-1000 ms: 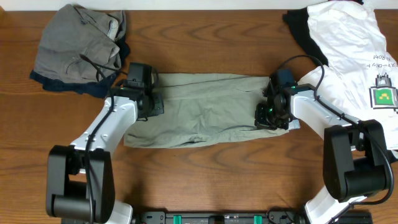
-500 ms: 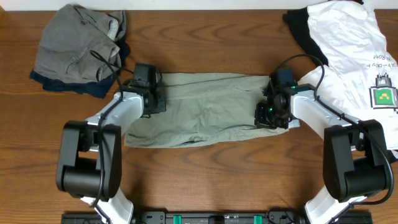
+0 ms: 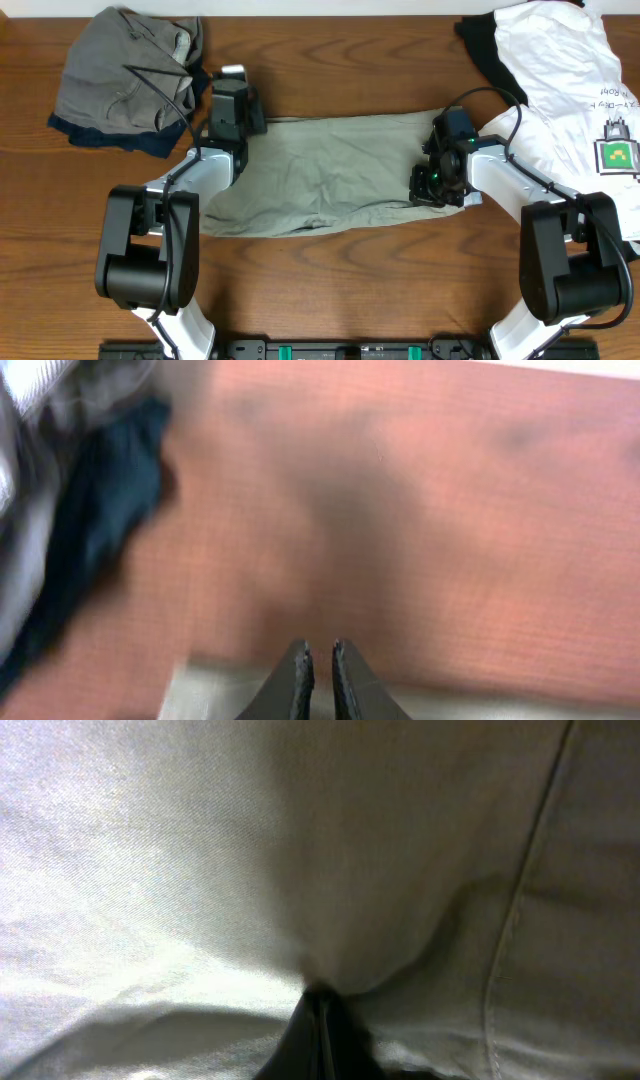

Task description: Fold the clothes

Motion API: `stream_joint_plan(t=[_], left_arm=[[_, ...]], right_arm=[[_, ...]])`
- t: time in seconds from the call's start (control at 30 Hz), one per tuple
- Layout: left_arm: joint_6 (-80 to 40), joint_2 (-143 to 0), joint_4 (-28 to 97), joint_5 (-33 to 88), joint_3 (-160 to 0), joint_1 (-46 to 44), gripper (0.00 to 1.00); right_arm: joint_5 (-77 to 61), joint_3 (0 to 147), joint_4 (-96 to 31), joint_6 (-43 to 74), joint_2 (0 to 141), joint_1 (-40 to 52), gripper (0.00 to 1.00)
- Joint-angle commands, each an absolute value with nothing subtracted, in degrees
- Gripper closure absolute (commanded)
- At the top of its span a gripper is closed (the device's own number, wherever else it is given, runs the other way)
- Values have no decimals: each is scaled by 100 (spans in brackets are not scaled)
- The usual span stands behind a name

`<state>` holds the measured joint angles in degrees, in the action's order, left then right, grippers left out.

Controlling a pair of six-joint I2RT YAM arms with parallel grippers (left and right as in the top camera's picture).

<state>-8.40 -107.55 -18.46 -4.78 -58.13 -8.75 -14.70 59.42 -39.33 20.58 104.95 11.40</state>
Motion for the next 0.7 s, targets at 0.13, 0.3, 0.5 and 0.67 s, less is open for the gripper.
stream_joint_plan(t=[0.13, 0.3, 0.5, 0.67], left_arm=[[-604, -10707, -1610, -585, -5843, -871, 83], [-727, -9660, 364, -585, -5843, -847, 59], [-1439, -8267, 2510, -576, -5841, -523, 44], [-1472, -8300, 3485, 523, -5841, 176, 32]], right_arm=[[-1120, 5881, -3903, 2073, 10608, 1164, 99], [-1144, 5883, -3830, 2075, 10606, 1155, 98], [-1315, 5885, -3645, 2073, 10606, 1120, 69], [-1313, 5883, -3653, 2005, 10606, 1120, 38]])
